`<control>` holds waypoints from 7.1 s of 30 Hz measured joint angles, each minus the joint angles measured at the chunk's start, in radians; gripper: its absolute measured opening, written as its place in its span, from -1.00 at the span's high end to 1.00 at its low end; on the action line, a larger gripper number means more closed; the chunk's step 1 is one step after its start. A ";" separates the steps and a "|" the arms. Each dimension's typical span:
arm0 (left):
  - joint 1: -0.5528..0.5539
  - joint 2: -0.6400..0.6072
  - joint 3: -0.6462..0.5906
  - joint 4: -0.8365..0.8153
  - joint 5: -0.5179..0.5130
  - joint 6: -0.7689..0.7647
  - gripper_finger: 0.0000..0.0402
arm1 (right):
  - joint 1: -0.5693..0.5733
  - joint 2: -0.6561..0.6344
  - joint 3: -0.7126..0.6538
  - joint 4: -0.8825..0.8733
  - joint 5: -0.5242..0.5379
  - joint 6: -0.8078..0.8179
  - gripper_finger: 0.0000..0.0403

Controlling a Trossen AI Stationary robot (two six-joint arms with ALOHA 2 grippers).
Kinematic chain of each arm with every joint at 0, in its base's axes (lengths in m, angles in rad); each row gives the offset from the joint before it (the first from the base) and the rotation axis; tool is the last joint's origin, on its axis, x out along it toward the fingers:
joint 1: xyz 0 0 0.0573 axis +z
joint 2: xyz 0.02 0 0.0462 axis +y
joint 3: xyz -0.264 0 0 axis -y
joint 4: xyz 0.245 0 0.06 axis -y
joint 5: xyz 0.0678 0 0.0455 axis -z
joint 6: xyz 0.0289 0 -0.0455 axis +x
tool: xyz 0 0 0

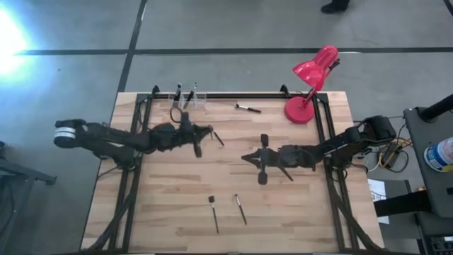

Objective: Put items in baskets/containers
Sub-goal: Put the black eyeshadow brush into the transparent organizer

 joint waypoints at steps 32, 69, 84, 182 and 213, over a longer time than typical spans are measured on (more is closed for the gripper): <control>0.700 0.285 0.326 -0.370 0.045 0.056 0.96 | 0.000 -0.018 -0.080 0.135 0.005 -0.019 0.96; 0.687 0.069 0.345 -0.681 0.126 0.030 0.79 | 0.000 -0.016 -0.079 0.131 0.006 -0.020 0.96; 0.125 -0.186 -0.070 -0.407 0.158 -0.044 1.00 | -0.006 -0.014 -0.078 0.121 0.013 0.068 0.96; 0.261 0.455 0.289 -0.748 0.377 0.254 0.87 | -0.048 0.098 0.067 -0.122 0.082 0.134 0.96; 0.143 0.356 0.276 -0.829 0.309 0.335 1.00 | -0.048 0.098 0.067 -0.128 0.083 0.159 0.96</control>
